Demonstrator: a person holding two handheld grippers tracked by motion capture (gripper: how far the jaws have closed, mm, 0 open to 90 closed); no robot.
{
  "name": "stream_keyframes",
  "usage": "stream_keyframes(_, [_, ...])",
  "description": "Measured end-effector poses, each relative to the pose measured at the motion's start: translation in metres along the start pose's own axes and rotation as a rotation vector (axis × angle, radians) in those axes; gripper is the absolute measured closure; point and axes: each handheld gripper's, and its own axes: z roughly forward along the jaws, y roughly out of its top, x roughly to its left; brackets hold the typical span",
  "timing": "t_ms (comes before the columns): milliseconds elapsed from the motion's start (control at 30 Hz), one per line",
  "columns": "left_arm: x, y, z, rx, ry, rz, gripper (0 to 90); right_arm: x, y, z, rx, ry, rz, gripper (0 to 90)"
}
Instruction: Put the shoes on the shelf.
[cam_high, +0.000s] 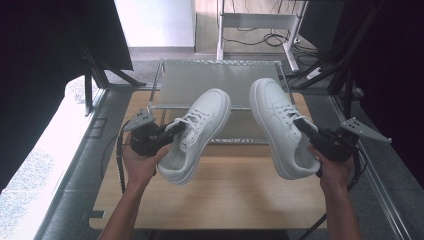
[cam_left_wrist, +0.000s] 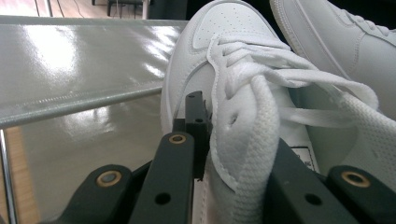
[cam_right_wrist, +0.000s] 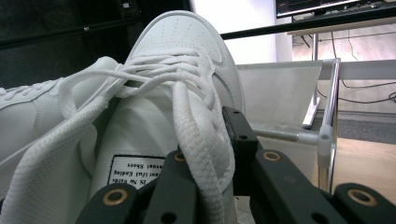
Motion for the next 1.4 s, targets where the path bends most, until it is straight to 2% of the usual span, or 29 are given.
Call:
stream_keyframes(100, [0.003, 0.004, 0.001, -0.009, -0.004, -0.008, 83.2, 0.0, 0.003, 0.004, 0.002, 0.003, -0.004, 84.3])
stream_keyframes(233, [0.008, 0.008, 0.001, -0.027, -0.015, -0.039, 83.3, 0.0, 0.008, 0.01, 0.002, 0.008, 0.002, 84.3])
stream_keyframes(600, [0.016, 0.009, -0.001, -0.063, -0.041, -0.084, 83.3, 0.0, 0.01, 0.019, -0.009, 0.022, 0.03, 84.3])
stream_keyframes(733, [0.021, 0.014, 0.0, -0.086, -0.055, -0.108, 83.2, -0.002, 0.014, 0.022, -0.024, 0.03, 0.059, 84.3])
stream_keyframes(900, [0.029, 0.024, 0.0, -0.138, -0.083, -0.162, 83.2, -0.006, 0.023, 0.027, -0.055, 0.042, 0.103, 84.4])
stream_keyframes(1033, [0.034, 0.031, 0.002, -0.167, -0.103, -0.193, 83.2, -0.006, 0.031, 0.033, -0.065, 0.04, 0.117, 84.3])
stream_keyframes(1233, [0.039, 0.036, 0.011, -0.177, -0.095, -0.205, 83.2, -0.007, 0.04, 0.046, -0.077, 0.041, 0.142, 84.3])
stream_keyframes(1400, [0.047, 0.042, 0.02, -0.174, -0.067, -0.22, 83.2, -0.008, 0.047, 0.06, -0.062, 0.02, 0.135, 84.3])
